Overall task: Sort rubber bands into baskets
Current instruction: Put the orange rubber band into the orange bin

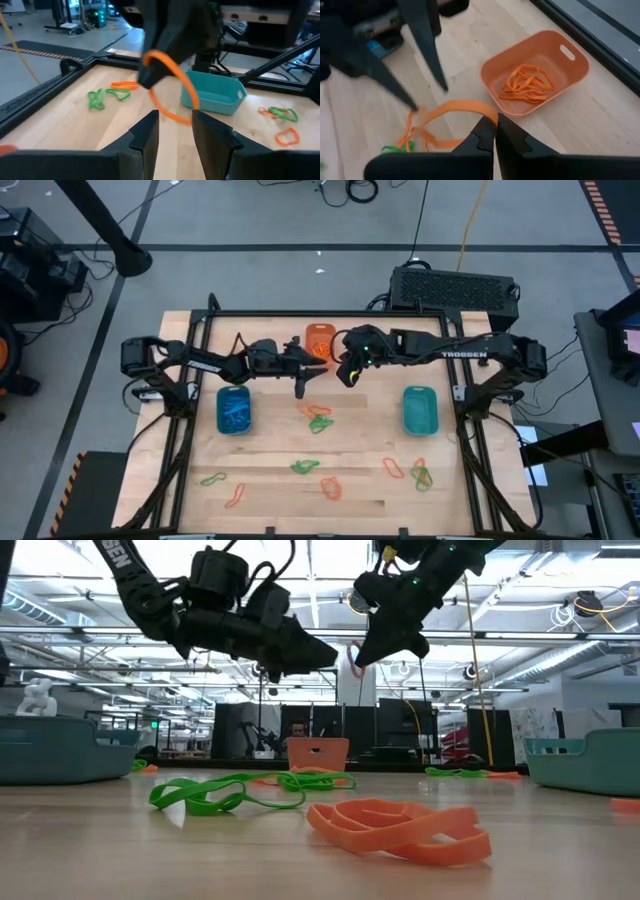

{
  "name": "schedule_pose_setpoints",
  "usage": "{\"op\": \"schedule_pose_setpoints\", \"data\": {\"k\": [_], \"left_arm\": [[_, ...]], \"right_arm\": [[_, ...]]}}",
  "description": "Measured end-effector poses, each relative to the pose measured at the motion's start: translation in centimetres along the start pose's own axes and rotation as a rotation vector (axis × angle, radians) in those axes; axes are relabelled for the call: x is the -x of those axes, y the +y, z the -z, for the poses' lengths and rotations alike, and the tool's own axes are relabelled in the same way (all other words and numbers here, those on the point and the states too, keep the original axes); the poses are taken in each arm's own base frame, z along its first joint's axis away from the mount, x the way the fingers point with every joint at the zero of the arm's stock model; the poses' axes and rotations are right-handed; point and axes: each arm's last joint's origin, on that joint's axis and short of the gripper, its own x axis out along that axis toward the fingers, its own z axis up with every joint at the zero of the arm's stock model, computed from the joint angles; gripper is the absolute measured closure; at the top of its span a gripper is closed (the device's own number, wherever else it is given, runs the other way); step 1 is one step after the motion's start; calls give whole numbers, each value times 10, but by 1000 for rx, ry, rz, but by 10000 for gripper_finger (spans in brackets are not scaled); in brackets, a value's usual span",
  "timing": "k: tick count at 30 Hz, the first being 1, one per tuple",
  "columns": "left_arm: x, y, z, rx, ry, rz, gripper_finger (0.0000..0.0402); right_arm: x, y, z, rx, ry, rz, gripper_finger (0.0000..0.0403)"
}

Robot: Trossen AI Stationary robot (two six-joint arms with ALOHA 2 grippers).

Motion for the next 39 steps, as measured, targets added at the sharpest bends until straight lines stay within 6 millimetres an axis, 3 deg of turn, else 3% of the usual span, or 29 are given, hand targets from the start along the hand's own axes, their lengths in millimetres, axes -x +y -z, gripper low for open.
{"op": "schedule_pose_setpoints", "data": {"k": [9,28,32,36,39], "left_arm": [[-19,1,5,3,24,75,278],[-20,1,1,-3,-3,78,281],[-20,1,1,-5,-4,72,316],[-20,1,1,-10,-3,67,383],[-20,1,1,-9,-1,65,392]], "right_arm": [[0,0,1,18,5,3,402],[0,0,-3,17,-29,2,402],[0,0,-3,16,-31,1,402],[0,0,-2,39,-23,3,393],[0,-1,0,73,3,11,378]]}}
